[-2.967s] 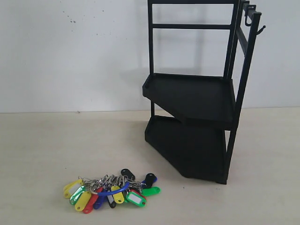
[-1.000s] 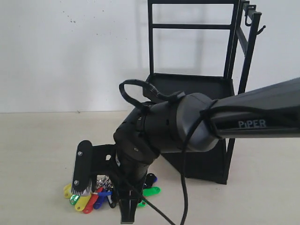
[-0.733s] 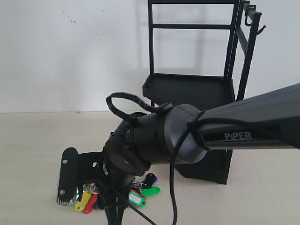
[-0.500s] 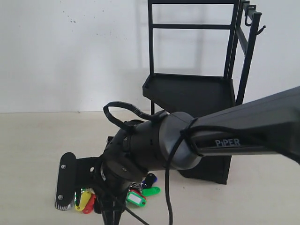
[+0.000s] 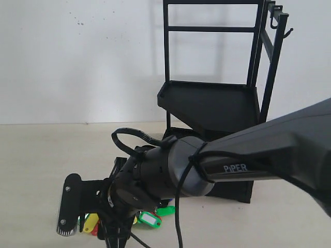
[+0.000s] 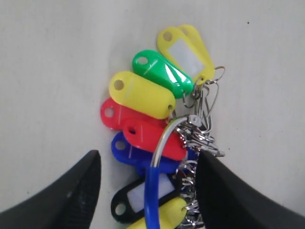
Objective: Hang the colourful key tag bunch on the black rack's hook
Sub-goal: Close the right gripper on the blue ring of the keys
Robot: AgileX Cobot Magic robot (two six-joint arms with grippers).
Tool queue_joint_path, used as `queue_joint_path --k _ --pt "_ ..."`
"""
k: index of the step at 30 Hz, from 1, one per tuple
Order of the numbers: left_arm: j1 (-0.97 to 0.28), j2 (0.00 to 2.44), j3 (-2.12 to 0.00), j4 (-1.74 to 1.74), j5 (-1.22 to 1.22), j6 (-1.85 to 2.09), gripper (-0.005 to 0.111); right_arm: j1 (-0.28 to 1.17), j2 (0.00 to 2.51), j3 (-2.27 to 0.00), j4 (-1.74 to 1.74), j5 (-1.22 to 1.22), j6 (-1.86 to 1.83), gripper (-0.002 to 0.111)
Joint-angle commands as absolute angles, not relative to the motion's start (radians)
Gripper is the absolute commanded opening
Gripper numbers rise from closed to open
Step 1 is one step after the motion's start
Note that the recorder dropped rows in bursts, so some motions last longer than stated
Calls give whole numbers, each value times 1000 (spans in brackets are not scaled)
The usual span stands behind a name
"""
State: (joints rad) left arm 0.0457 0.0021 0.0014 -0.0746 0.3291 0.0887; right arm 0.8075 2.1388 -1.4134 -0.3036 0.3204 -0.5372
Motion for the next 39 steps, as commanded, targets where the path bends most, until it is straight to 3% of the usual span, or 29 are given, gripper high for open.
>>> queue_joint_path --k 1,5,39 --pt "48 0 0 -82 314 78 4 789 2140 -1419 -307 317 -524 48" --pt "48 0 0 -82 314 78 4 775 2140 -1419 -307 322 -505 30" --pt "48 0 0 -82 314 78 4 771 2169 -1419 -307 314 -507 30"
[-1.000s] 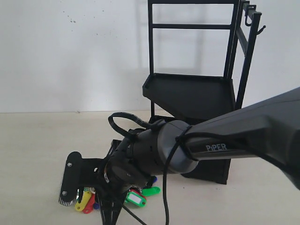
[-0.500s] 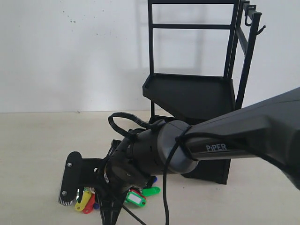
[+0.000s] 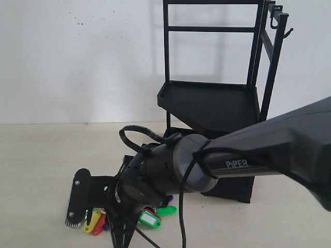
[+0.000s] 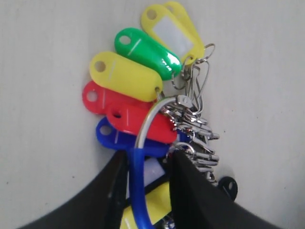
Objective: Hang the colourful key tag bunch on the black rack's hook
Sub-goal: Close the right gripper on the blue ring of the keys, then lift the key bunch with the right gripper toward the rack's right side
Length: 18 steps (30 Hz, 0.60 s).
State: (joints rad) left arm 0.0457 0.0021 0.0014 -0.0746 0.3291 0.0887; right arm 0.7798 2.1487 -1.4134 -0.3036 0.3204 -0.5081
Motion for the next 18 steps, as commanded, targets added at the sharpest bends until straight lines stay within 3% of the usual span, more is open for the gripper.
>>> queue_joint_path --k 1,7,10,11,18 --pt "48 0 0 -82 314 78 4 771 2172 -1419 -307 311 -507 30" --pt "48 0 0 -82 314 78 4 771 2172 -1423 -307 267 -495 26" --pt "48 0 0 -82 314 78 4 771 2172 -1430 -307 293 -495 3" --pt "48 0 0 -82 314 78 4 771 2172 -1438 -305 315 -492 0" --pt "48 0 0 -82 314 78 4 771 2135 -1521 -305 455 -353 0"
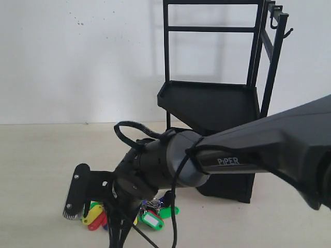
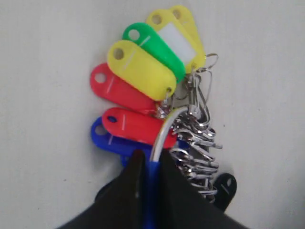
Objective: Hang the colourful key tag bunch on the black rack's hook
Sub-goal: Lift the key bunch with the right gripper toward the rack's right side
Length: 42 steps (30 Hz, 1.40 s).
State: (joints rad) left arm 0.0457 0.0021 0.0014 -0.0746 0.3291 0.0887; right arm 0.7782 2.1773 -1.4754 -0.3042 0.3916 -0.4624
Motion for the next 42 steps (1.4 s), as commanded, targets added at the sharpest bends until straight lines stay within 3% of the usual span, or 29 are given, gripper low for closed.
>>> queue_joint_path --k 1,5,12,20,25,32,34,37,40,42 --pt "48 0 0 -82 314 78 4 771 2117 -1529 -305 462 -323 0" --pt "48 0 0 -82 314 78 4 771 2014 -1531 -305 467 -220 0" --pt "48 0 0 -82 314 78 4 766 1682 -1529 -306 703 -47 0" --pt "48 0 0 -82 314 78 4 766 1332 -1409 -550 849 182 0" --pt "48 0 0 -82 314 78 4 766 1314 -1296 -534 888 132 0" --pt "48 0 0 -82 314 78 4 766 1168 -1304 -759 855 557 0" --pt "48 0 0 -82 314 78 4 768 1149 -1304 -703 844 476 0" --pt "48 0 0 -82 314 78 4 762 1149 -1304 -761 999 272 0" --pt "48 0 0 -82 314 78 4 721 1145 -1304 -953 1153 556 0" --pt "48 0 0 -82 314 78 4 705 1128 -1304 -864 1125 525 0"
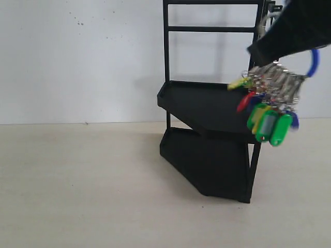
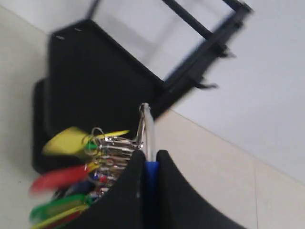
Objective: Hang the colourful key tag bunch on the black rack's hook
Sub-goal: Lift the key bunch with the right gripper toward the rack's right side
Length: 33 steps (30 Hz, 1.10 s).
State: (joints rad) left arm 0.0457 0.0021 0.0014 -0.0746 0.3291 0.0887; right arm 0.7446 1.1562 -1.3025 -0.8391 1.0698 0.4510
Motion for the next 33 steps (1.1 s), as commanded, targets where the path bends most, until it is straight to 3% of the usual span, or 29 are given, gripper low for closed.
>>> queue_joint_path --k 1,3,7,10,14,17,22,29,33 --pt "48 0 0 -82 314 78 4 708 1126 -1303 -770 1087 398 0" --pt "48 0 0 -82 314 78 4 708 1126 -1303 -633 1046 165 0" --pt "48 0 0 -82 314 78 4 708 1126 -1303 -837 1055 472 0" --pt "48 0 0 -82 314 78 4 708 1126 -1303 -781 1051 273 0" --pt "48 0 0 -82 314 78 4 685 1117 -1303 -928 1126 548 0" --pt "48 0 0 -82 314 78 4 683 1107 -1303 -794 1120 302 0" --pt "48 0 0 -82 314 78 4 651 1086 -1303 -945 1185 437 0" --pt "48 0 0 -82 314 78 4 478 1070 -1303 -943 1135 383 0" --pt "48 0 0 -82 314 78 4 348 1070 -1303 -777 1024 330 0"
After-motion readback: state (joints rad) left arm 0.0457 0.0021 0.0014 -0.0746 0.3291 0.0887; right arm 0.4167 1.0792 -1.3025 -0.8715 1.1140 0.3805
